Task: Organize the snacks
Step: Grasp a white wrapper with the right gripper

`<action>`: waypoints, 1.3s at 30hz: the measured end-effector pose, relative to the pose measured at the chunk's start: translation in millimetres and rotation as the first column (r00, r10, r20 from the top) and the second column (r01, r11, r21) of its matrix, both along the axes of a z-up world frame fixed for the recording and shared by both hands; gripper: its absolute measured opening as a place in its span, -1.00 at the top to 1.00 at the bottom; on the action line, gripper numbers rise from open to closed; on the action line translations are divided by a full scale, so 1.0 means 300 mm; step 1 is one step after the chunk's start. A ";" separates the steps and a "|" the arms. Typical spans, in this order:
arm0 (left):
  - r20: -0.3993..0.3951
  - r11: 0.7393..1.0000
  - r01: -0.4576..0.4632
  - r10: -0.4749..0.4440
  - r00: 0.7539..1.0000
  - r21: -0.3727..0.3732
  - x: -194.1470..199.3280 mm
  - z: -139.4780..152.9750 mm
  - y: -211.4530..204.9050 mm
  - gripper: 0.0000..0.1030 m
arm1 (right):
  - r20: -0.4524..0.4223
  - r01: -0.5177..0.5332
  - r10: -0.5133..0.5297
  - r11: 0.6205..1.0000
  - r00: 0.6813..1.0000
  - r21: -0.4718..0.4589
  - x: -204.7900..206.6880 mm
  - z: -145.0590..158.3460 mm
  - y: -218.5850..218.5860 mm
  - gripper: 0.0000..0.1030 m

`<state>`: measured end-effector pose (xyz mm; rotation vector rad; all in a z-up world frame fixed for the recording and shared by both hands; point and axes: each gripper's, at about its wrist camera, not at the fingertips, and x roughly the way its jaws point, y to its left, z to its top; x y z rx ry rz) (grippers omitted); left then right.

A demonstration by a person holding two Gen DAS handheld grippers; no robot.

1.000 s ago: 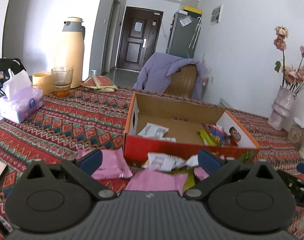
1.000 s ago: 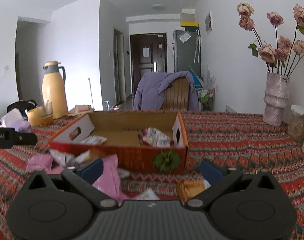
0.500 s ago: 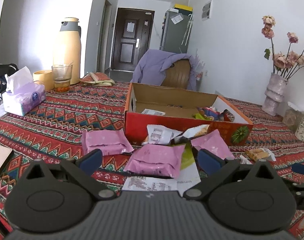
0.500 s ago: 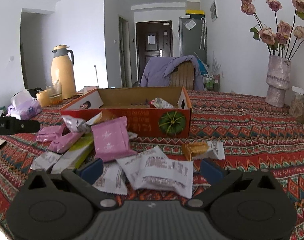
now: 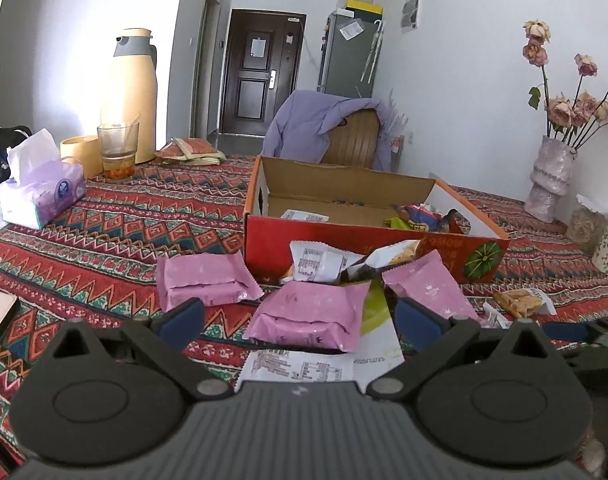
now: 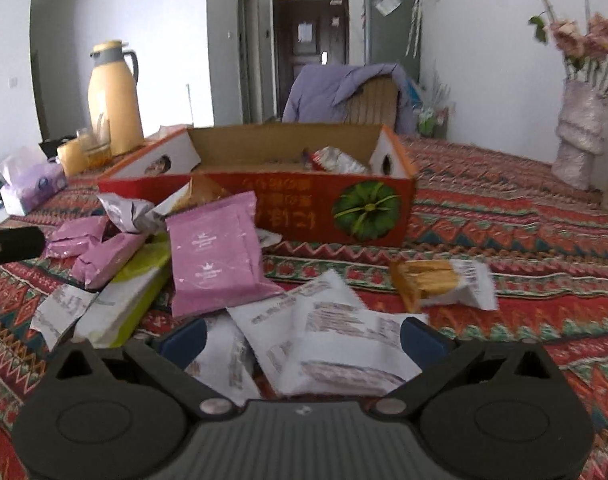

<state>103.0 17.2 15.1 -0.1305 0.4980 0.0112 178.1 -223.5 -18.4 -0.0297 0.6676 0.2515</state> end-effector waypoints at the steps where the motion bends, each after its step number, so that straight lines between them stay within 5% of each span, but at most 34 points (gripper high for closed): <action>1: -0.002 1.000 -0.004 0.004 1.000 0.000 0.002 0.000 0.002 -1.00 | -0.017 -0.002 0.002 1.000 1.000 0.000 0.018 -0.008 0.011 -1.00; 12: -0.032 0.999 -0.029 0.028 0.999 -0.015 0.016 -0.020 0.035 -1.00 | -0.039 0.025 -0.024 0.999 0.999 0.021 0.070 -0.050 0.024 -0.96; 17: -0.044 0.999 -0.035 0.034 0.998 -0.029 0.016 -0.028 0.044 -1.00 | -0.007 0.037 -0.036 0.997 0.999 0.067 0.038 -0.036 -0.007 -0.51; 19: -0.044 0.999 -0.039 0.037 0.998 -0.032 0.013 -0.027 0.047 -1.00 | 0.017 0.021 -0.022 0.998 1.000 0.054 0.018 -0.029 0.000 -0.20; 20: -0.044 0.999 -0.039 0.038 0.998 -0.033 0.012 -0.027 0.049 -1.00 | 0.028 0.009 -0.010 0.998 1.000 0.056 0.006 -0.024 0.002 0.20; 22: -0.042 0.999 -0.040 0.038 0.998 -0.036 0.009 -0.025 0.051 -1.00 | 0.040 -0.007 0.004 0.998 0.999 0.064 -0.008 -0.013 0.006 0.41; 27: -0.038 0.998 -0.043 0.042 0.998 -0.036 0.002 -0.021 0.057 -1.00 | 0.099 -0.012 0.006 0.999 0.995 0.051 -0.050 0.013 0.008 0.70; 39: -0.028 0.997 -0.054 0.052 0.998 -0.048 -0.009 -0.006 0.076 -1.00 | 0.221 0.016 -0.045 0.991 0.974 0.131 -0.126 0.128 -0.074 0.82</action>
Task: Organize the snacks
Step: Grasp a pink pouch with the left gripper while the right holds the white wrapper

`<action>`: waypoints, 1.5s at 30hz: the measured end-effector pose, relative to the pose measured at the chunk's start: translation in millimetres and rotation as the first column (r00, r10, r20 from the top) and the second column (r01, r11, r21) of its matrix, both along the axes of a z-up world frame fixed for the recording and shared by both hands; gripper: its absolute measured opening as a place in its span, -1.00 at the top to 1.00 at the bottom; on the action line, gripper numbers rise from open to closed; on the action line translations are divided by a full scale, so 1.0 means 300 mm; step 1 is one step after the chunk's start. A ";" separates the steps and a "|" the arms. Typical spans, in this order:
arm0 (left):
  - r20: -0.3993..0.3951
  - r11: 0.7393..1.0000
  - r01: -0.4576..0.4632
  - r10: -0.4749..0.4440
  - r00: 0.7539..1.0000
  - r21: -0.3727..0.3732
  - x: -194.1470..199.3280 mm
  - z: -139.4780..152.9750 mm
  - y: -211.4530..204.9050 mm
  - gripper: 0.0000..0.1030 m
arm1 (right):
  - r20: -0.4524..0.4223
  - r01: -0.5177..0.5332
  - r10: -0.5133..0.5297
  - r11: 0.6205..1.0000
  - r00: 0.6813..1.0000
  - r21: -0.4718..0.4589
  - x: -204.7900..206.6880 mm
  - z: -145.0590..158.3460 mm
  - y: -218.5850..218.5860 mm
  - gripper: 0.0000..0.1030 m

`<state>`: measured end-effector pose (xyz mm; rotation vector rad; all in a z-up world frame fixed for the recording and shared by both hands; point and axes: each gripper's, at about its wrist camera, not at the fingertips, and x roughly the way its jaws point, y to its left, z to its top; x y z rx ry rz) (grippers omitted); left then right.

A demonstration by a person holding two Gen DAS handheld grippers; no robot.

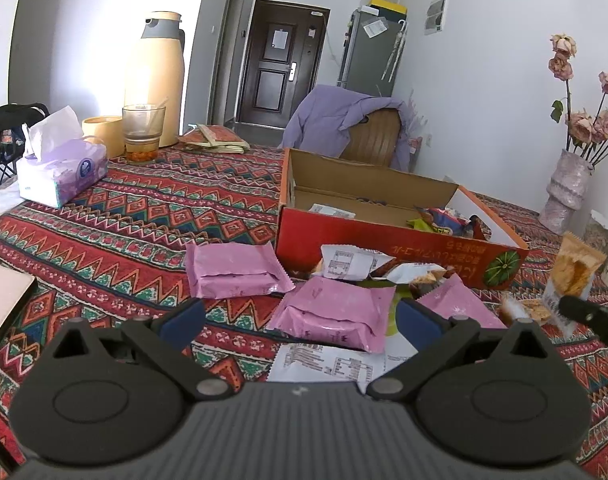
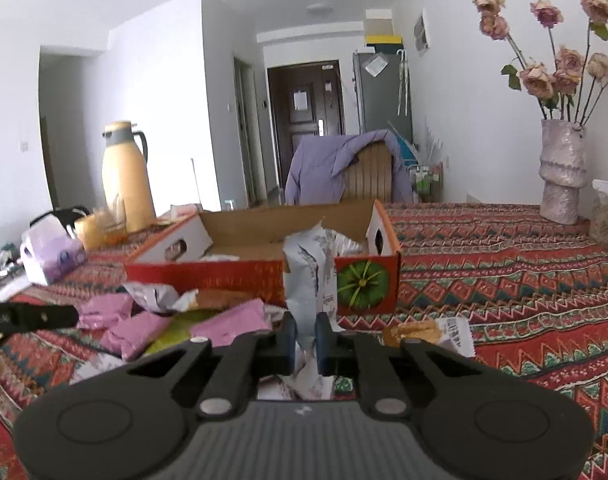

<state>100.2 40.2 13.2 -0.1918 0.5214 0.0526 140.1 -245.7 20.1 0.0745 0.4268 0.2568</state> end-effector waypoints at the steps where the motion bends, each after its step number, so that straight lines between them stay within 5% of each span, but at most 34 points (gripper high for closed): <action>1: -0.001 1.000 -0.001 0.001 1.000 0.002 0.000 0.001 -0.002 -1.00 | 0.003 0.000 0.000 1.000 1.000 0.009 -0.004 0.004 -0.007 0.82; 20: -0.194 0.993 0.114 -0.103 0.975 0.044 0.220 -0.085 -0.056 -1.00 | 0.027 0.010 -0.011 0.999 1.000 0.037 -0.024 0.001 -0.037 0.82; 30: -0.265 0.995 0.076 -0.090 0.960 -0.063 0.331 -0.136 -0.047 -0.99 | 0.020 0.026 -0.027 0.999 0.999 0.040 0.004 -0.012 -0.051 0.82; 37: -0.223 0.991 0.094 -0.112 0.968 -0.091 0.313 -0.129 -0.038 -0.49 | 0.011 0.029 -0.030 0.999 1.000 0.041 0.022 -0.022 -0.055 0.82; 45: -0.181 0.990 0.122 -0.133 0.974 -0.071 0.255 -0.120 -0.025 -0.31 | 0.018 0.029 -0.030 0.999 0.999 0.042 0.016 -0.020 -0.053 0.82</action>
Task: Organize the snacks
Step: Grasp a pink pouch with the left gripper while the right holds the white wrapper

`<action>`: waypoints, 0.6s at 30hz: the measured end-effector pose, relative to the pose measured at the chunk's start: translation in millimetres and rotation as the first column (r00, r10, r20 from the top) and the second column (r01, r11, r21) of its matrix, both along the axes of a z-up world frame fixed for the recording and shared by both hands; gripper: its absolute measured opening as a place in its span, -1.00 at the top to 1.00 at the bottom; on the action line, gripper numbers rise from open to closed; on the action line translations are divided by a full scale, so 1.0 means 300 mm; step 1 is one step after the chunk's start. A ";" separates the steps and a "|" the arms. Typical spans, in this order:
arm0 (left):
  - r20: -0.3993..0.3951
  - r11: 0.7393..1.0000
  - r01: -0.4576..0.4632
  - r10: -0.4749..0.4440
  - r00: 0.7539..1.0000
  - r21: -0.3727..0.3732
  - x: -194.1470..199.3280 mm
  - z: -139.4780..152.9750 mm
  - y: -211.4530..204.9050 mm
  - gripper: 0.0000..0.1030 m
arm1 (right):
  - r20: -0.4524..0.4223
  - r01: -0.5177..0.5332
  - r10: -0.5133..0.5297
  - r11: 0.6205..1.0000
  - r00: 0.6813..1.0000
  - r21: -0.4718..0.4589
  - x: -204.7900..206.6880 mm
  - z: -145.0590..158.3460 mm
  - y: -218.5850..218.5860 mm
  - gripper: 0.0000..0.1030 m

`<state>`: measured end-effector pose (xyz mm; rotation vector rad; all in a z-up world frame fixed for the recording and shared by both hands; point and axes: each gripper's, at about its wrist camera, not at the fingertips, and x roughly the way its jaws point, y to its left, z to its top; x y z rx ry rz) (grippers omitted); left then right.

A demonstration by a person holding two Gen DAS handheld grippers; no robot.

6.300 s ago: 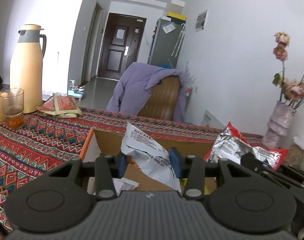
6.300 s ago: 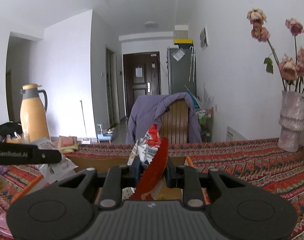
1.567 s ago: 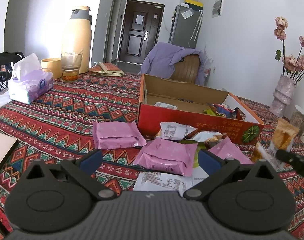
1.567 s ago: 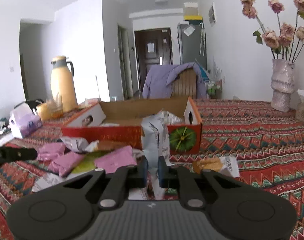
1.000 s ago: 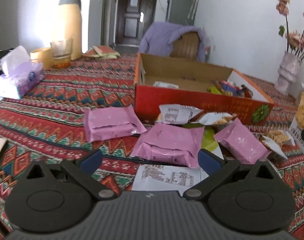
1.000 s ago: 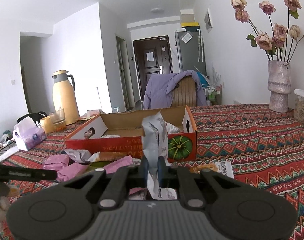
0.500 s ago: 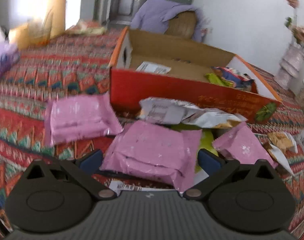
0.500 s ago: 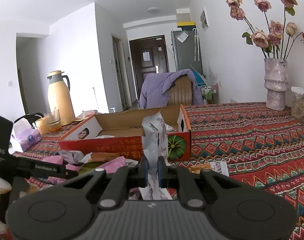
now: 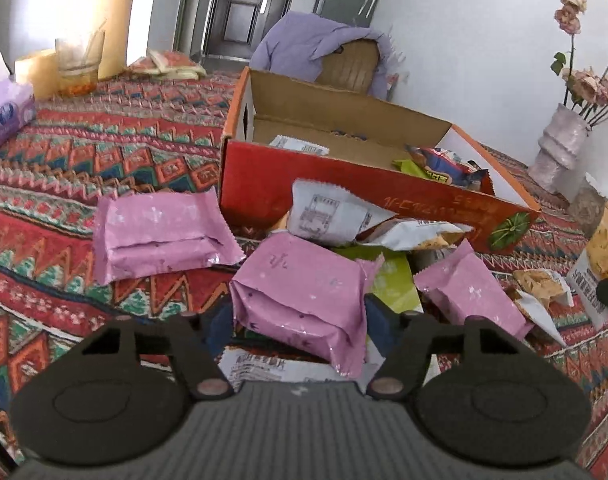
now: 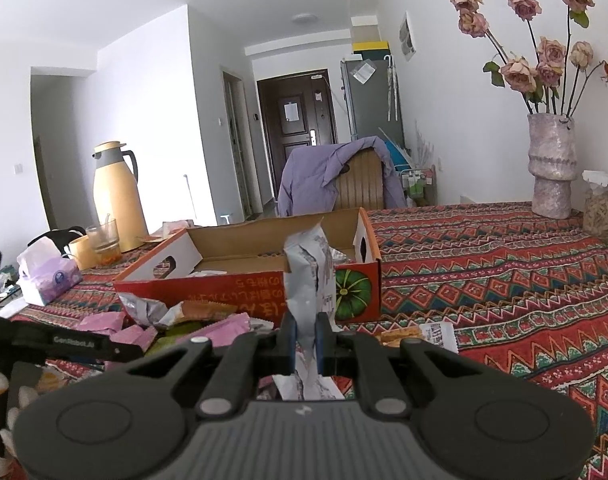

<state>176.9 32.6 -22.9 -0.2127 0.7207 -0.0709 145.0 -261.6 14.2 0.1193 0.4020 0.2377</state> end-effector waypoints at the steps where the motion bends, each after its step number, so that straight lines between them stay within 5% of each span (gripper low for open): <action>1: 0.010 1.000 0.001 -0.001 1.000 0.009 -0.010 0.004 -0.002 -0.31 | 0.001 0.001 -0.001 1.000 1.000 -0.001 -0.001 0.001 0.000 0.82; 18: 0.180 0.998 0.037 -0.047 0.983 0.057 -0.161 0.141 -0.016 -0.31 | 0.051 -0.020 0.020 1.000 0.999 -0.001 0.004 0.056 0.036 0.82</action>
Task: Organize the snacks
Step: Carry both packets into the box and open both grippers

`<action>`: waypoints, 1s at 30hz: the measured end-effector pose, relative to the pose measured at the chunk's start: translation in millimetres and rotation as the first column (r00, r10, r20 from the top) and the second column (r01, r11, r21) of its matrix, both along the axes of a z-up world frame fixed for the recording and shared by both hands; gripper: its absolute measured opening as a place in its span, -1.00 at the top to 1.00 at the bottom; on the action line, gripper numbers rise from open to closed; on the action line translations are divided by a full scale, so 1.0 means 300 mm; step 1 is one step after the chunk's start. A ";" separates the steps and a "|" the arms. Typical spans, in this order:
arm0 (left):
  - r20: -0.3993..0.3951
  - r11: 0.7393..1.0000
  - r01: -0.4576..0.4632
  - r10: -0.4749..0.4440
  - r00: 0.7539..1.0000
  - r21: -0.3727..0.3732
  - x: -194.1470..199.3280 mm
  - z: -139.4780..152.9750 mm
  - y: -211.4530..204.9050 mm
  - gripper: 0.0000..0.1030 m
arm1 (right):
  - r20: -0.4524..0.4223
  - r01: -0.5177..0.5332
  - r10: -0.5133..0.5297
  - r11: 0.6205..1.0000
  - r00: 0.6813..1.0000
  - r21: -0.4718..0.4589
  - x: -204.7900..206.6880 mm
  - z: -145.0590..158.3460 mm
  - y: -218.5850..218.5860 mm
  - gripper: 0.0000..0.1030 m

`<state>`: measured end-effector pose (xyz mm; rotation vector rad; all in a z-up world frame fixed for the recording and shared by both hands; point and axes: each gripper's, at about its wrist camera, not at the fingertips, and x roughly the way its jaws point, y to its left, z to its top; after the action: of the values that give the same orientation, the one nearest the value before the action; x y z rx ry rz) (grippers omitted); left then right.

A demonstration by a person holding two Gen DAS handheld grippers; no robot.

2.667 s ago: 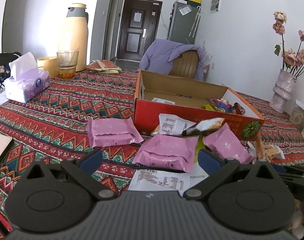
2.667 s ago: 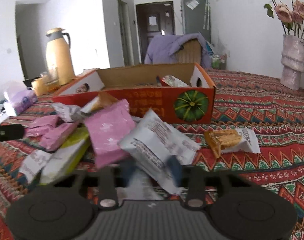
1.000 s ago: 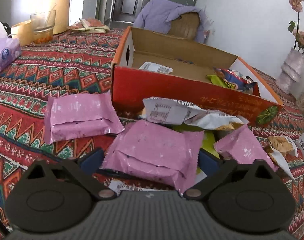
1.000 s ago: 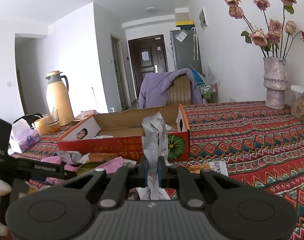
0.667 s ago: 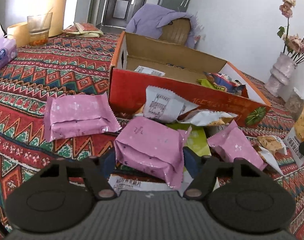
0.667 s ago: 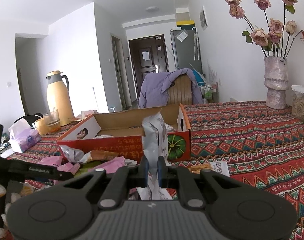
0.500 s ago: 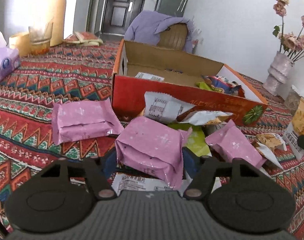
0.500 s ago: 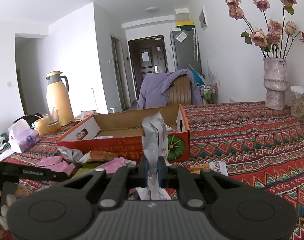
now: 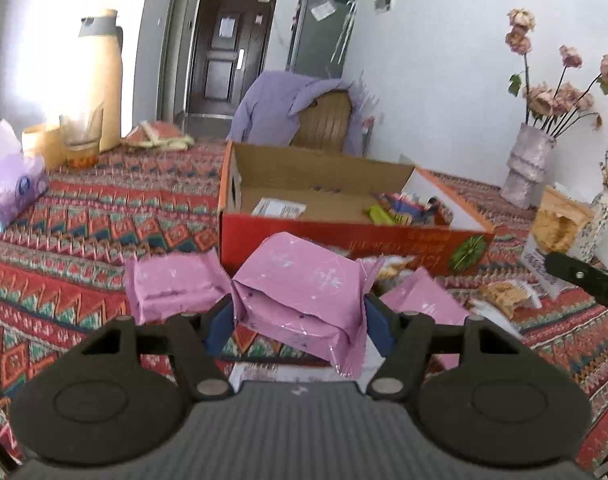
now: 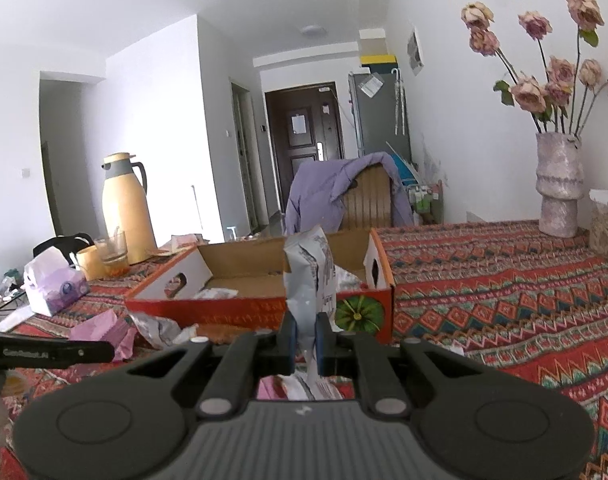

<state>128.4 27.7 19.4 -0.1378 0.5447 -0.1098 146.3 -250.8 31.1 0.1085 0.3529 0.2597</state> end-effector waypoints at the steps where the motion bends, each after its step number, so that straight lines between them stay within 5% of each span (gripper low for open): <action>1: 0.011 1.000 0.002 -0.002 1.000 0.000 0.000 0.013 -0.004 -0.31 | 0.006 -0.004 0.004 1.000 1.000 0.000 0.005 0.007 0.005 0.82; 16: 0.112 1.000 -0.015 0.015 0.994 -0.004 0.196 0.166 -0.069 -0.31 | 0.090 -0.075 0.075 0.997 0.993 -0.009 0.203 0.104 0.125 0.82; 30: 0.069 0.993 -0.113 0.116 0.991 -0.040 0.467 0.104 -0.051 -0.31 | 0.013 -0.060 0.060 0.998 0.998 0.013 0.495 0.059 0.210 0.82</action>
<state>268.6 12.4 50.5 -0.1990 0.4625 -0.0126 294.7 -187.7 48.6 0.1095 0.3421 0.3220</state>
